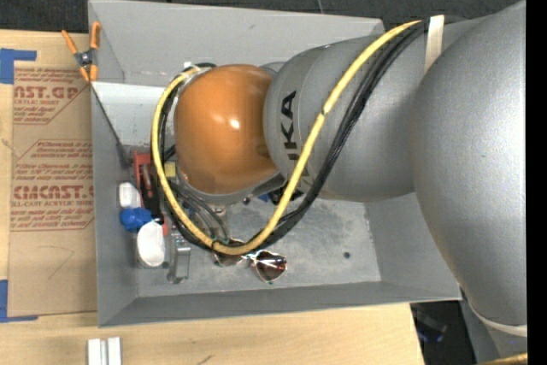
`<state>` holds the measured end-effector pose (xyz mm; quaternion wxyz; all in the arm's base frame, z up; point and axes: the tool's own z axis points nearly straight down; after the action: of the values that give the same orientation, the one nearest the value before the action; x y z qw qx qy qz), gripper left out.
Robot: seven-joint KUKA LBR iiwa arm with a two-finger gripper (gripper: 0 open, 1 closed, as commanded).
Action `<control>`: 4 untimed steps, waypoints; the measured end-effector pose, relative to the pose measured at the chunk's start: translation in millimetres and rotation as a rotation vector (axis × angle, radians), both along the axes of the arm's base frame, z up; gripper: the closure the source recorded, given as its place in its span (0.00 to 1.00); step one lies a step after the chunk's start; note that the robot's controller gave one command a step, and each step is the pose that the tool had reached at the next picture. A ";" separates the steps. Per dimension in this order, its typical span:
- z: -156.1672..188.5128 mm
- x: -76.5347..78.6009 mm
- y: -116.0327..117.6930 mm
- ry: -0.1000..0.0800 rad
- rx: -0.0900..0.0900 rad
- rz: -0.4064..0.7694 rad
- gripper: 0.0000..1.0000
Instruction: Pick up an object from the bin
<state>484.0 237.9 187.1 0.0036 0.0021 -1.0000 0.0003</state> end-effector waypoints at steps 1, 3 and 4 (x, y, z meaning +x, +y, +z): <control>4.6 2.0 -1.3 -0.007 0.002 -0.003 0.00; -117.9 15.9 -15.6 -0.005 0.003 0.351 1.00; -117.8 15.9 -15.7 -0.006 0.003 0.350 1.00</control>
Offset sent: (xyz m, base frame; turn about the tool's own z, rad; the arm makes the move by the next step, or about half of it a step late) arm 0.0058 0.0024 -0.0977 -0.1224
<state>499.9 222.2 69.3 0.0006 0.1764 -0.9843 -0.0006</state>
